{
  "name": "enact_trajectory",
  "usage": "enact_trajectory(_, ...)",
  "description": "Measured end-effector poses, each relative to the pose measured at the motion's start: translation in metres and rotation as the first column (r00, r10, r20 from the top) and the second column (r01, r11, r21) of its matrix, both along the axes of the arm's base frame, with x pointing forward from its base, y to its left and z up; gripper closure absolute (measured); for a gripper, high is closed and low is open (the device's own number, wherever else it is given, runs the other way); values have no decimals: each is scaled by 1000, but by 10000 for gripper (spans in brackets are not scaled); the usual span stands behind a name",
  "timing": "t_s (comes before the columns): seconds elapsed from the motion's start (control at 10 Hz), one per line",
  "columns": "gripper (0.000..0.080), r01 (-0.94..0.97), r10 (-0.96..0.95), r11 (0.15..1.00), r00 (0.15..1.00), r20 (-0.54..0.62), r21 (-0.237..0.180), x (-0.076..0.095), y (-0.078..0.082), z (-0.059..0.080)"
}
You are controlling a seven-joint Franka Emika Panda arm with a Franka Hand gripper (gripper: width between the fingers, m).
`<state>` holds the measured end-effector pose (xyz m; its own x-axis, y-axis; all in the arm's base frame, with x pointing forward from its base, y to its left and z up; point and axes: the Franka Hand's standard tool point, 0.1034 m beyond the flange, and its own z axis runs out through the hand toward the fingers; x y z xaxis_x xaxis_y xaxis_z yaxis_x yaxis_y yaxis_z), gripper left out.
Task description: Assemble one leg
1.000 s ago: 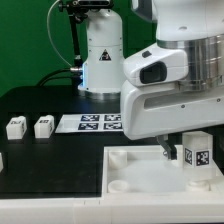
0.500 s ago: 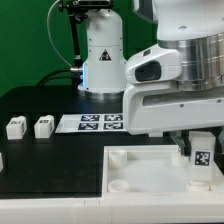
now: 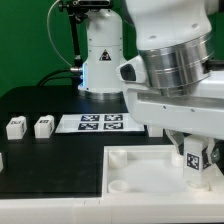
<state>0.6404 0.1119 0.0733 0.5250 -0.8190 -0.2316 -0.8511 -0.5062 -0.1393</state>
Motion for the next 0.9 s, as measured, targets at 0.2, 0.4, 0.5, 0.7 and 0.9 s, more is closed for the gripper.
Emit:
enact_trajectory(0.2, 502, 326, -323, 945, 942, -89, 22, 0, 4, 0)
enact_trajectory(0.4, 502, 401, -396, 916, 912, -109, 20, 1, 5, -1)
enact_trajectory(0.5, 427, 372, -368, 928, 924, -99, 23, 0, 5, -1)
enact_trajectory(0.7, 267, 147, -147, 989, 988, -38, 9, -1, 6, -1)
enact_trajectory(0.9, 154, -86, 86, 996, 996, 22, -5, -2, 5, -2)
